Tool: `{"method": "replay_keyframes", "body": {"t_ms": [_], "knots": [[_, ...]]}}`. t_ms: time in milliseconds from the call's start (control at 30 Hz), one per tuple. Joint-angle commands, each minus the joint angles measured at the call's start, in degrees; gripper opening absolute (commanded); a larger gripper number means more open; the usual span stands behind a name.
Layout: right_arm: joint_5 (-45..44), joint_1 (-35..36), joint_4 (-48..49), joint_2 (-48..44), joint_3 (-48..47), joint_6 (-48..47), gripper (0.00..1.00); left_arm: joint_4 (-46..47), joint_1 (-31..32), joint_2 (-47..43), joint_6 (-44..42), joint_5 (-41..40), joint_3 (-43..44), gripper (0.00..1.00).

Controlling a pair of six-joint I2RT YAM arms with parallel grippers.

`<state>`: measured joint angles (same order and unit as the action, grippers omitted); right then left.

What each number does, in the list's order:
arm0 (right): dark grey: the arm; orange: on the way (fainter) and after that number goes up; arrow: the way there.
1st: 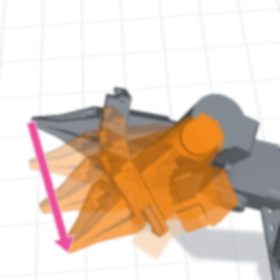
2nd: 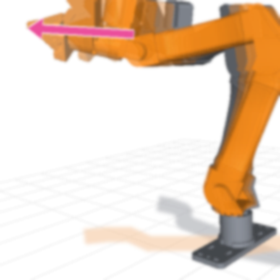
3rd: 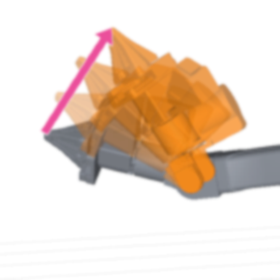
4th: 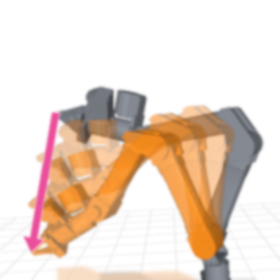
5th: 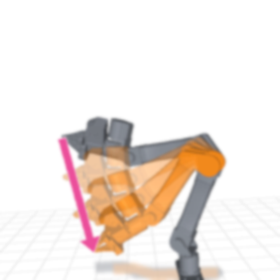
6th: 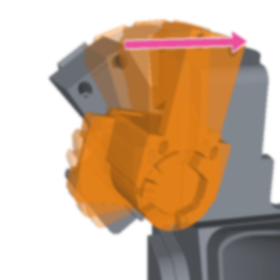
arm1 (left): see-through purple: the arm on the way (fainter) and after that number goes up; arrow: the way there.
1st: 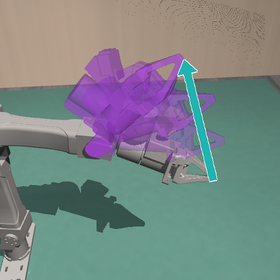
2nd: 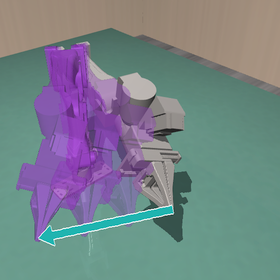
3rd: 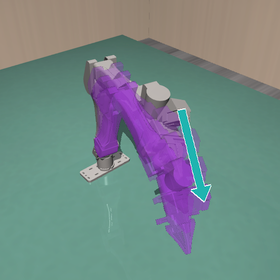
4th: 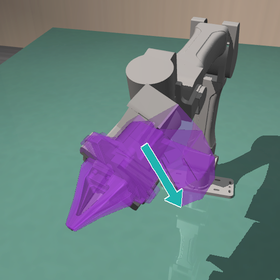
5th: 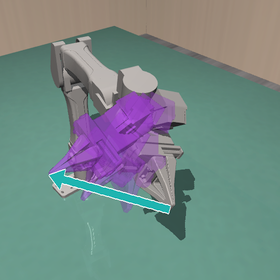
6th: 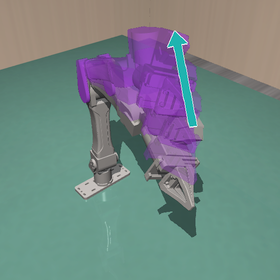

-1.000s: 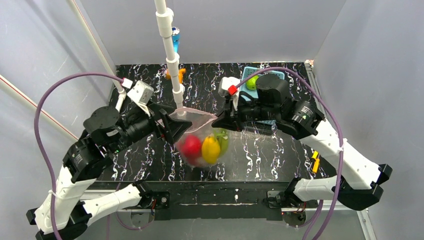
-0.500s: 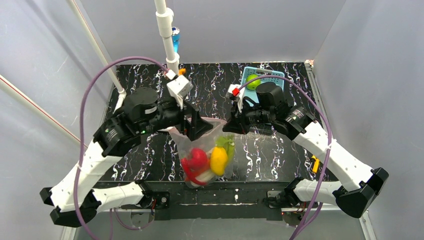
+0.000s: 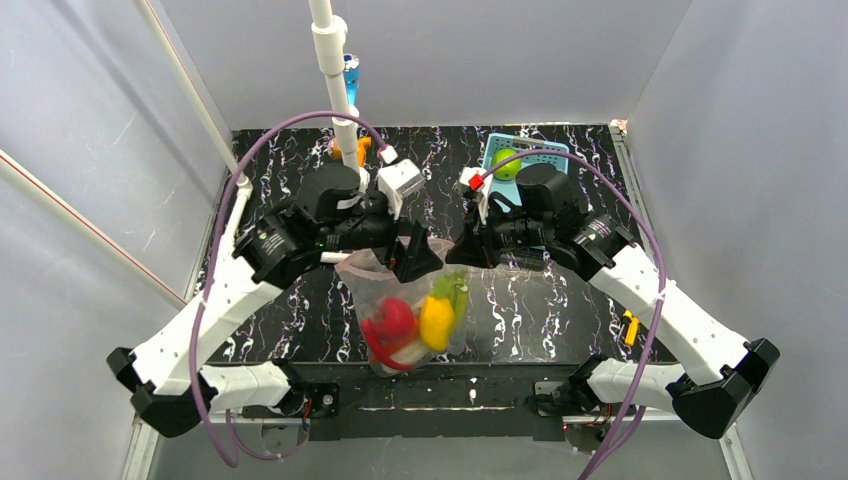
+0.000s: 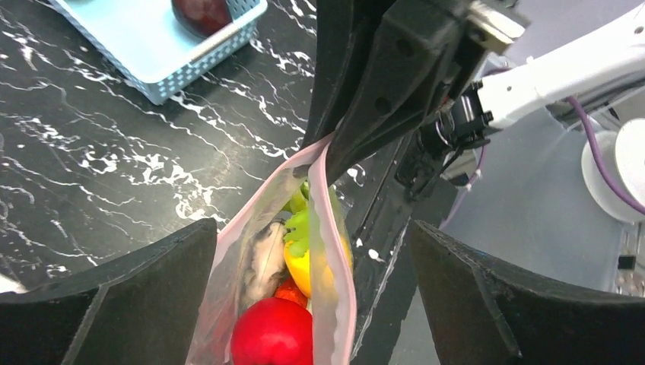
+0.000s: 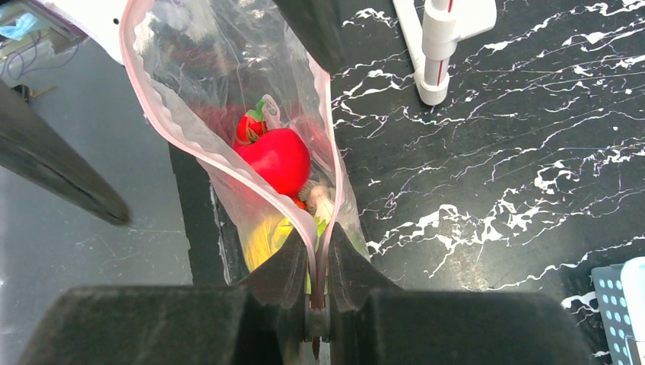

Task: Place the food in the zip-top bag and seal the zipper
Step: Zip the zipper food storage bag at the center of the board.

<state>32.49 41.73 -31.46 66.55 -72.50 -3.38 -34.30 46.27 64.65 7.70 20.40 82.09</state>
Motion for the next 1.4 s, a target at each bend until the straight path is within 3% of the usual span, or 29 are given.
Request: {"method": "replay_keyframes", "body": {"t_ms": [0,233,333,400,500,700,900,1033,1100,1233,1300,1367], "knots": [[3.2,-0.49,4.02,-2.61,-0.3,0.65,0.01,-4.58,-0.36,3.59,-4.35,5.49,3.15,0.98],[4.44,-0.87,3.64,-3.88,0.72,0.56,0.01,-4.97,-1.33,6.0,-7.47,6.54,2.87,0.98],[4.66,-1.01,3.58,-4.16,0.77,0.56,0.01,-5.18,-1.27,5.8,-9.16,4.24,2.81,0.9],[5.13,-1.11,3.59,-4.46,0.95,0.56,0.01,-3.95,-1.32,3.77,-8.4,4.3,2.59,0.92],[7.07,-1.12,3.06,-4.37,0.9,0.28,0.01,-0.87,-1.3,1.02,-6.41,7.85,2.51,0.98],[8.79,-1.12,3.0,-4.75,0.36,1.0,0.01,-6.45,-1.48,9.26,-7.42,16.19,8.32,0.98],[7.1,-1.14,3.54,-6.3,1.38,1.17,0.01,-7.15,-1.52,11.08,-7.43,19.69,7.28,0.97],[6.36,-1.21,3.42,-5.81,1.26,1.12,0.01,-8.27,-1.51,9.72,-7.52,16.5,5.14,0.82],[6.31,-1.21,2.86,-5.37,0.95,0.9,0.01,-8.5,-1.53,7.9,-7.41,12.82,3.47,0.63],[5.42,-1.21,1.53,-4.95,0.37,0.55,0.02,-8.23,-1.52,5.18,-7.21,9.36,0.96,0.37],[4.78,-1.21,1.16,-5.03,0.21,0.54,0.06,-7.87,-1.51,4.99,-6.97,9.91,0.58,0.28],[4.11,-1.21,1.65,-5.73,0.72,1.52,0.26,-6.92,-1.5,4.55,-6.34,10.58,-0.17,0.04]]}}
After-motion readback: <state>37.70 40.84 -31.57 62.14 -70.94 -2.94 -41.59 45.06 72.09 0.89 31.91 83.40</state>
